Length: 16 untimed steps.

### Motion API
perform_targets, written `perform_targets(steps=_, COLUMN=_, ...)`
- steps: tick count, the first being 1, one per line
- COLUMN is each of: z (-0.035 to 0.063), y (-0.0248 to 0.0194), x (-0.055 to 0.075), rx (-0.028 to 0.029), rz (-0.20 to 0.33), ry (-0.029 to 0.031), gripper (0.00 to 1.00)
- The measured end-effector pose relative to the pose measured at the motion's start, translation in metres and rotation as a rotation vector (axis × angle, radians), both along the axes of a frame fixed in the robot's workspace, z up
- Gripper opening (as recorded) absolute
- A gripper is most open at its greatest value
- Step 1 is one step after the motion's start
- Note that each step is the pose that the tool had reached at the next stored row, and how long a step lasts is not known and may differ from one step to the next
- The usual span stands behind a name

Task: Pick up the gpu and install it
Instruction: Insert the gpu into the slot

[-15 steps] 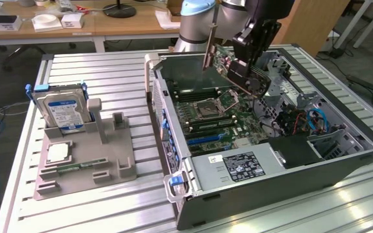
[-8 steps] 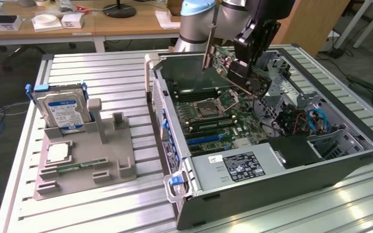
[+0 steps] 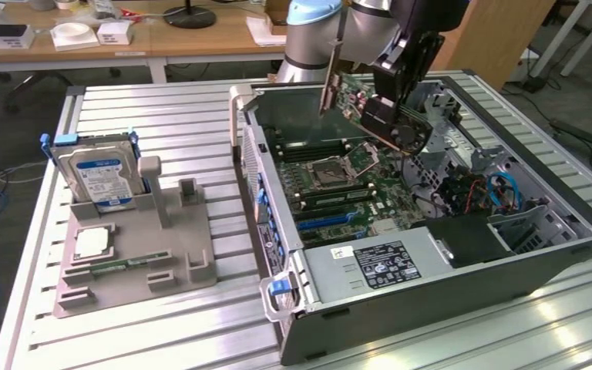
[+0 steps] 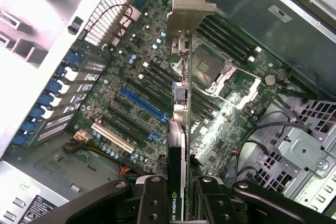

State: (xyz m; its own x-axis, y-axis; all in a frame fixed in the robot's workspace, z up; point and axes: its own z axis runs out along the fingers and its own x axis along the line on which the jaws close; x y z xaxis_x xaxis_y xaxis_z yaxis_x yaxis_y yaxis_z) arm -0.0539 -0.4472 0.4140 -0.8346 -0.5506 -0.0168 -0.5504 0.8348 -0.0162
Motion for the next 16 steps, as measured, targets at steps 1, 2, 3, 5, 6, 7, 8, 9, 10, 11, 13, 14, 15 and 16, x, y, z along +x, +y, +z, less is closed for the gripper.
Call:
perform_targets(steps=1, z=0.0, y=-0.0002, x=0.0, rx=0.0, rz=0.004, ry=0.0, gripper=0.26)
perform_targets(steps=2, z=0.0, y=-0.0004, x=0.0, rx=0.0, rz=0.009, ry=0.0, gripper=0.26)
perform_targets(steps=3, z=0.0, y=-0.0006, x=0.0, rx=0.0, rz=0.013, ry=0.0, gripper=0.26)
perform_targets(steps=5, z=0.0001, y=-0.0011, x=0.0, rx=-0.0001, rz=0.023, ry=0.0, gripper=0.26)
perform_targets(steps=6, z=0.0, y=-0.0013, x=0.0, rx=0.0, rz=0.027, ry=0.0, gripper=0.26)
perform_targets(steps=7, z=0.0, y=-0.0015, x=0.0, rx=0.0001, rz=0.032, ry=-0.0001, gripper=0.26)
perform_targets(steps=8, z=0.0, y=-0.0016, x=0.0, rx=0.0, rz=0.037, ry=0.0, gripper=0.26)
perform_targets(steps=9, z=0.0, y=-0.0016, x=0.0, rx=0.0, rz=0.042, ry=0.0, gripper=0.26)
perform_targets(steps=10, z=0.0, y=-0.0017, x=0.0, rx=0.0, rz=0.047, ry=-0.0001, gripper=0.26)
perform_targets(steps=11, z=0.0, y=-0.0018, x=0.0, rx=-0.0001, rz=0.053, ry=0.0, gripper=0.26)
perform_targets(steps=13, z=0.0, y=-0.0019, x=0.0, rx=0.0, rz=0.065, ry=0.0, gripper=0.26)
perform_targets(steps=14, z=0.0, y=-0.002, x=0.0, rx=0.0, rz=0.071, ry=0.0, gripper=0.26)
perform_targets(steps=15, z=0.0, y=-0.0021, x=0.0, rx=-0.0001, rz=0.077, ry=0.0, gripper=0.26)
perform_targets(steps=16, z=0.0, y=-0.0021, x=0.0, rx=0.0, rz=0.084, ry=0.0, gripper=0.26)
